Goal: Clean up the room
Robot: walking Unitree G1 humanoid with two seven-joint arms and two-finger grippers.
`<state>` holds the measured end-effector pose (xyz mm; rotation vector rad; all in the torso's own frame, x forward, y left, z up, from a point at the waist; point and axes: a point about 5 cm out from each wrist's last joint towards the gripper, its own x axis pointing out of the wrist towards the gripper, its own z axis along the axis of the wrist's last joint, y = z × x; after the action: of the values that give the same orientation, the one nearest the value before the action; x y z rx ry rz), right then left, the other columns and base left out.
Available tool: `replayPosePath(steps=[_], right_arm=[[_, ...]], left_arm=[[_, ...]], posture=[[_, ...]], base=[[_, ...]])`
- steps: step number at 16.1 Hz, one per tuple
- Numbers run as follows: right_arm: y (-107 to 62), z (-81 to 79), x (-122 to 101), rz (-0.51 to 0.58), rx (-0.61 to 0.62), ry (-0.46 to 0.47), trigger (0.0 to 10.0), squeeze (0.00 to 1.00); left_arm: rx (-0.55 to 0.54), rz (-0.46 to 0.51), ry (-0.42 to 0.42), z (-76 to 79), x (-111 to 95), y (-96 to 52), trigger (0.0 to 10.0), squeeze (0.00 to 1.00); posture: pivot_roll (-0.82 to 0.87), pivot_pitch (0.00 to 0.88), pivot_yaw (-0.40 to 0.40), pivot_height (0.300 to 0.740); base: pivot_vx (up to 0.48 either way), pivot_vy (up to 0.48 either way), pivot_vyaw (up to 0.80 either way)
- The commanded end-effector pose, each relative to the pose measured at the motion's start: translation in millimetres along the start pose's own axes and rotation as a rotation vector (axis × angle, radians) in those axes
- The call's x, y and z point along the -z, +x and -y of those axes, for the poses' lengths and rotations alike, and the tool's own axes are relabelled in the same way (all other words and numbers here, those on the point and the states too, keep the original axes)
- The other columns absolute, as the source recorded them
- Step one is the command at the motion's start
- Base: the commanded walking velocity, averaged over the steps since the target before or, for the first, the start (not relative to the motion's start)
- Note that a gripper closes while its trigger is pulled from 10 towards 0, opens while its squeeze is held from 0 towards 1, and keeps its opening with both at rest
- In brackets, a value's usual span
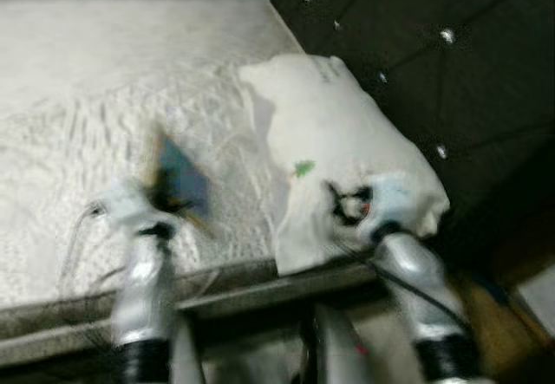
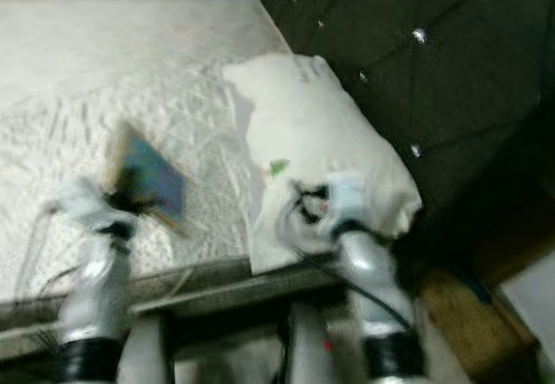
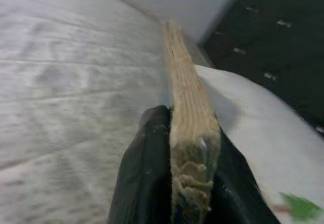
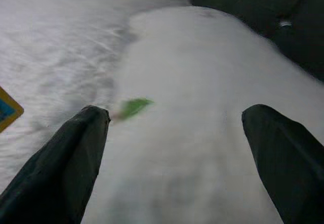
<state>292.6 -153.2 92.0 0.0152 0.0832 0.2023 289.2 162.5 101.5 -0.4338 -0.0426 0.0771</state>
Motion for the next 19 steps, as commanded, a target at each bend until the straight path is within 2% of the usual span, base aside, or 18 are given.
replayPosePath(steps=[1,3,5,7,9,11,12,13,17,19], right_arm=[[4.1,-13.1,-5,0.023,-0.036,0.015,10.0,0.0],[3.4,-13.0,-5,0.023,-0.034,0.022,10.0,0.0],[1.1,-12.1,-8,0.043,-0.046,0.034,10.0,0.0],[-2.6,-11.5,-11,0.047,-0.057,0.033,10.0,0.0],[-10.8,-4.9,-9,0.03,-0.053,0.024,10.0,0.0],[-17.5,-0.6,-8,0.02,-0.048,0.02,10.0,0.0],[-18.5,-0.8,-8,0.02,-0.054,0.02,10.0,0.0],[-19.0,-1.4,-9,0.02,-0.06,0.018,10.0,0.0],[-20.5,-3.5,-16,0.031,-0.082,0.021,10.0,0.0],[-25.8,-7.4,-21,0.033,-0.149,0.044,10.0,0.0]], left_arm=[[-0.045,0.071,0.028,-9.3,-13,0.8,10.0,0.0],[-0.025,0.077,0.023,-8.6,-12,3.9,10.0,0.0],[0.027,0.091,-0.097,-4.4,-9,14.1,10.0,0.0],[0.035,0.107,-0.171,-6.3,-7,22.1,10.0,0.0],[0.029,0.112,-0.264,-8.8,-5,33.0,10.0,0.0],[-0.009,0.093,-0.321,-11.6,0,43.6,10.0,0.0],[-0.024,0.088,-0.343,-12.4,3,45.6,10.0,0.0],[-0.049,0.08,-0.4,-15.0,9,46.6,10.0,0.0],[-0.118,0.034,-0.456,-26.3,26,45.9,10.0,0.0],[-0.173,-0.017,-0.465,-33.3,35,45.1,10.0,0.0]], posture=[[-0.05,0.0,-0.088,0.576],[-0.05,0.0,-0.088,0.576],[-0.07,0.0,-0.092,0.571],[-0.1,0.004,-0.09,0.546],[-0.12,0.023,-0.092,0.536],[-0.13,0.038,-0.096,0.536],[-0.14,0.043,-0.097,0.536],[-0.14,0.045,-0.098,0.536],[-0.18,0.048,-0.096,0.536],[-0.2,0.045,-0.089,0.536]], base=[[0.0,0.0,0.0],[0.0,0.0,0.0],[0.0,0.0,0.0],[0.0,0.0,0.0],[0.0,0.0,0.0],[0.0,0.0,0.0],[0.0,0.0,0.0],[0.0,0.0,0.0],[0.0,0.0,0.0],[0.0,0.0,0.0]])
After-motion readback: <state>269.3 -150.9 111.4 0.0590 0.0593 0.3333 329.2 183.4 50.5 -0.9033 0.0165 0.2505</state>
